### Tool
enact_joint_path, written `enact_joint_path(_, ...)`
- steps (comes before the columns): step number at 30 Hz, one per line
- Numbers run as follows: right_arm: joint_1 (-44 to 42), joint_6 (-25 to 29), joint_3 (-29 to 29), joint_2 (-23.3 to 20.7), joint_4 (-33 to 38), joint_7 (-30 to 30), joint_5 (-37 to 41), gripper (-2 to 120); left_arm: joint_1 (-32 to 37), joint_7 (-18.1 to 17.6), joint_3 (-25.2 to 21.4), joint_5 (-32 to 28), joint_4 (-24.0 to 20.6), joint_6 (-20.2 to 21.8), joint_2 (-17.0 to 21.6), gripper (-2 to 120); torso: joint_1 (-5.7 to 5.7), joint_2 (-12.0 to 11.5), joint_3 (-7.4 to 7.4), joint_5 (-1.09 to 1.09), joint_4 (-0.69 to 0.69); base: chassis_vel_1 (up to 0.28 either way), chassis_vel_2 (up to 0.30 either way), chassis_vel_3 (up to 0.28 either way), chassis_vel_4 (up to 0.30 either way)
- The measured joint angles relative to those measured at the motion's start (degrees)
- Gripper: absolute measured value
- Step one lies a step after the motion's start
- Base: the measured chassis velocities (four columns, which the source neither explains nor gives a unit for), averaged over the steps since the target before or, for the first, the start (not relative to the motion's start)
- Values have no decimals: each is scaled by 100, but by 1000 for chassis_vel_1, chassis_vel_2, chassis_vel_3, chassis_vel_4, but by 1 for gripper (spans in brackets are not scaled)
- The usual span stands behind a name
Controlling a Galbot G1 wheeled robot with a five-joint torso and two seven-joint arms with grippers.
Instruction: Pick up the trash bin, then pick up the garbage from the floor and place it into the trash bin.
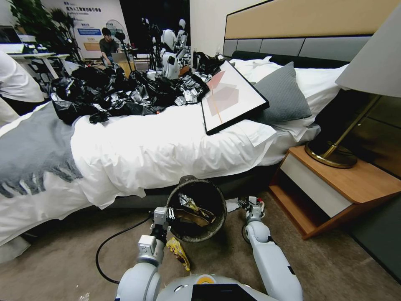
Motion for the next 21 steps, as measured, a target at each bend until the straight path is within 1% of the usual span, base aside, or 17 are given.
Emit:
enact_joint_path(3,95,112,64,7,-337,-28,1,100,2,0,0,5,0,1,-6,0,0,0,0,1,0,0,0,0,0)
enact_joint_path(7,173,181,131,29,-550,-48,29,100,5,0,-7,7,0,1,-10,0,0,0,0,-1,0,0,0,0,0)
enact_joint_path(10,343,422,183,40,-1005,-143,174,100,8,0,-20,19,1,1,-14,0,0,0,0,0,1,0,0,0,0)
enact_joint_path(15,411,605,187,12,-1136,-354,378,100,19,1,-7,58,25,0,-27,0,0,0,0,0,0,0,0,0,0)
enact_joint_path(21,511,660,173,6,-1279,-409,442,100,21,2,27,82,29,-9,-37,0,0,0,0,0,0,0,0,0,0)
